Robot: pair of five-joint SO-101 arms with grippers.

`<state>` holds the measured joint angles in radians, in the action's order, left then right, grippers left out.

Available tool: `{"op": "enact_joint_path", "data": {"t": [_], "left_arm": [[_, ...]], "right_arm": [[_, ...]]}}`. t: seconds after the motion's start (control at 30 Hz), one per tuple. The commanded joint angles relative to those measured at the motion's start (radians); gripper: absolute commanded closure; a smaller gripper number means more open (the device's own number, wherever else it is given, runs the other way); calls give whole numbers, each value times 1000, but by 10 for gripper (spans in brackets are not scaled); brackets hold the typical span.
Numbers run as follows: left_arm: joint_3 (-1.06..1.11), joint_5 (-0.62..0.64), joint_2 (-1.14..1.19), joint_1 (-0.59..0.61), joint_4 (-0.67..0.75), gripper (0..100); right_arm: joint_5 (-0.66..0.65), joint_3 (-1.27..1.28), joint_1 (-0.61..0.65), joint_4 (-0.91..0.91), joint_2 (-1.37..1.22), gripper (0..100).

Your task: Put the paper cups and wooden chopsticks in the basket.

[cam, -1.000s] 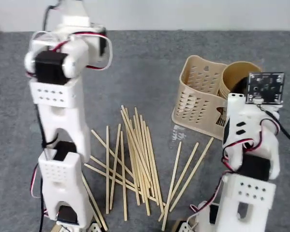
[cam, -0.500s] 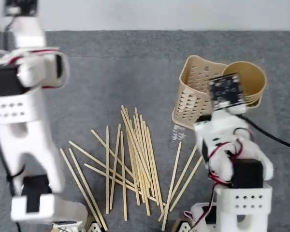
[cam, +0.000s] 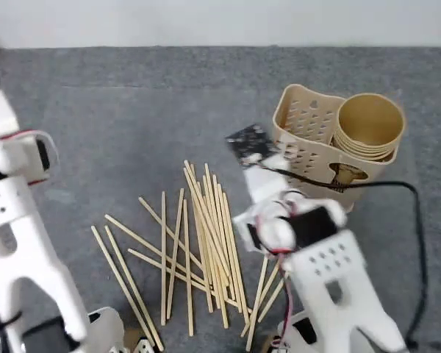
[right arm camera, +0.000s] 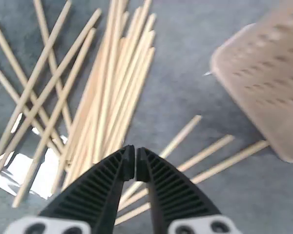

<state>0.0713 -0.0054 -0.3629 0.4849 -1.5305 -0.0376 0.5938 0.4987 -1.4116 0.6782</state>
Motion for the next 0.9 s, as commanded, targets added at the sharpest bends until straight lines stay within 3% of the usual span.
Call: {"op": "enact_joint_path", "data": {"t": [0.0, 0.1, 0.4, 0.87], "left_arm": [[157, -44, -126, 35, 101, 985], [297, -51, -184, 46, 172, 985], [607, -52, -278, 44, 356, 985], [720, -52, -336, 44, 388, 985]], "right_arm": [[63, -60, 61, 59, -94, 843], [72, -60, 108, 113, -168, 794], [74, -92, 226, 303, -381, 848], [68, -387, 225, 300, -816, 849]]}}
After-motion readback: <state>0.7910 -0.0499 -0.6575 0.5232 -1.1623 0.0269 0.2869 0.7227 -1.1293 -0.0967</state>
